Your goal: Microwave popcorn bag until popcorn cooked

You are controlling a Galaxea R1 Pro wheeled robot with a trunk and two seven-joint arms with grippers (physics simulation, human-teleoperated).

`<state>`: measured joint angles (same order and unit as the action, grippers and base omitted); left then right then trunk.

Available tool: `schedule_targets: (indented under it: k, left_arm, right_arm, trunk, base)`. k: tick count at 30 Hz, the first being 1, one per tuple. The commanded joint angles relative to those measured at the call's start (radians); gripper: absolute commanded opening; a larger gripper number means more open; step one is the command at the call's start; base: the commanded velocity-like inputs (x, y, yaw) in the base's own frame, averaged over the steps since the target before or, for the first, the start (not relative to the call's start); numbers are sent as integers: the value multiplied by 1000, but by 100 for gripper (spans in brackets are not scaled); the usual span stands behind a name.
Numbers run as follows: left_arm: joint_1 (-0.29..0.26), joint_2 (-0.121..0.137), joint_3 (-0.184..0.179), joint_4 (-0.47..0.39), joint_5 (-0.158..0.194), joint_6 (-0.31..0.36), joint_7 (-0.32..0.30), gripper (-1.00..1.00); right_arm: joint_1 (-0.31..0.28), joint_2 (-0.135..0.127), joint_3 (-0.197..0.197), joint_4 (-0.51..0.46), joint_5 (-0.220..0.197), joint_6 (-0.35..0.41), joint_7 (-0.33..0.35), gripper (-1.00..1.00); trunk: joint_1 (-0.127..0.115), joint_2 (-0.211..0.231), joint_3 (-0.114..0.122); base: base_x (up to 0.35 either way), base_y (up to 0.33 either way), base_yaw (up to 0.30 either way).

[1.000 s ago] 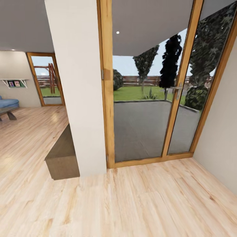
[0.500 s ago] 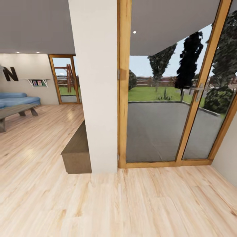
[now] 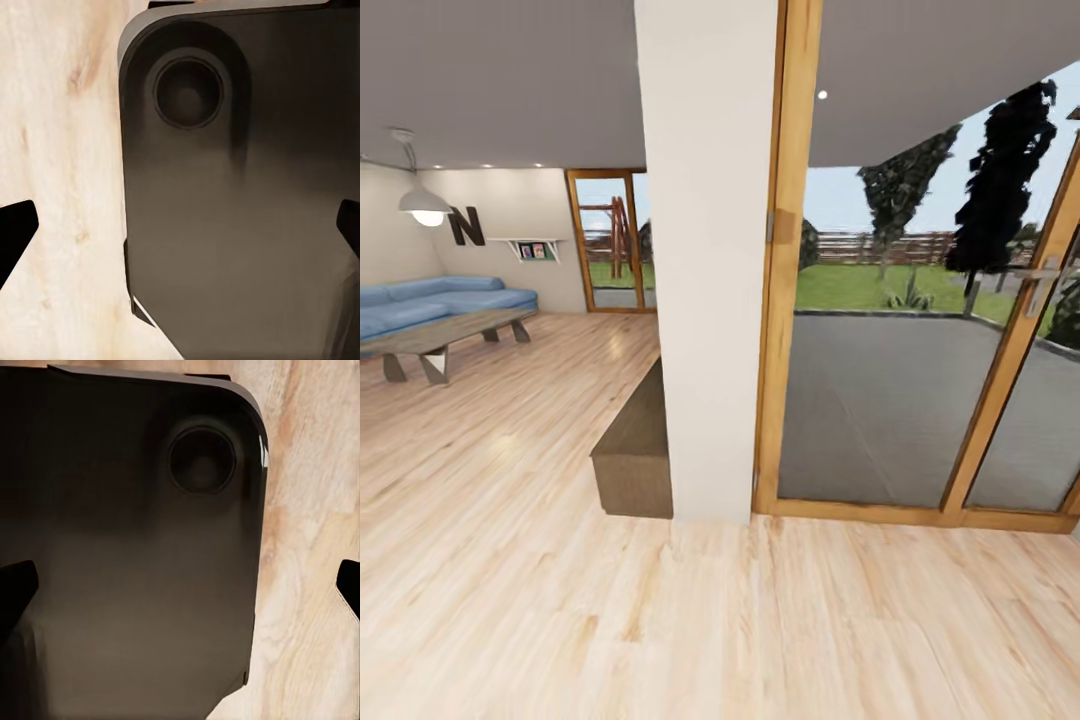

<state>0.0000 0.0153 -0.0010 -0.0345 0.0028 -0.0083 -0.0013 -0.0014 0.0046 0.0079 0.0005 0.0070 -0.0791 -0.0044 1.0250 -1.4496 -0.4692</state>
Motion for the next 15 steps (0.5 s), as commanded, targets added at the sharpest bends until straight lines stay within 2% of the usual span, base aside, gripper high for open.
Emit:
schedule_targets:
  k: [1, 8, 15]
  left_arm:
    - [0, 0, 0, -1, 0, -1, 0, 100]
    - [0, 0, 0, -1, 0, -1, 0, 100]
    - [0, 0, -1, -1, 0, -1, 0, 100]
  right_arm:
    - [0, 0, 1, 0, 1, -3, -1, 100]
    - [0, -1, -1, 0, 3, -10, -5, 100]
    - [0, -3, -5, 12, -10, -54, -6, 100]
  trunk:
    - [0, 0, -1]
    - [0, 0, -1]
    - [0, 0, -1]
  base:
    - [0, 0, 288]
    - [0, 0, 298]
    - [0, 0, 300]
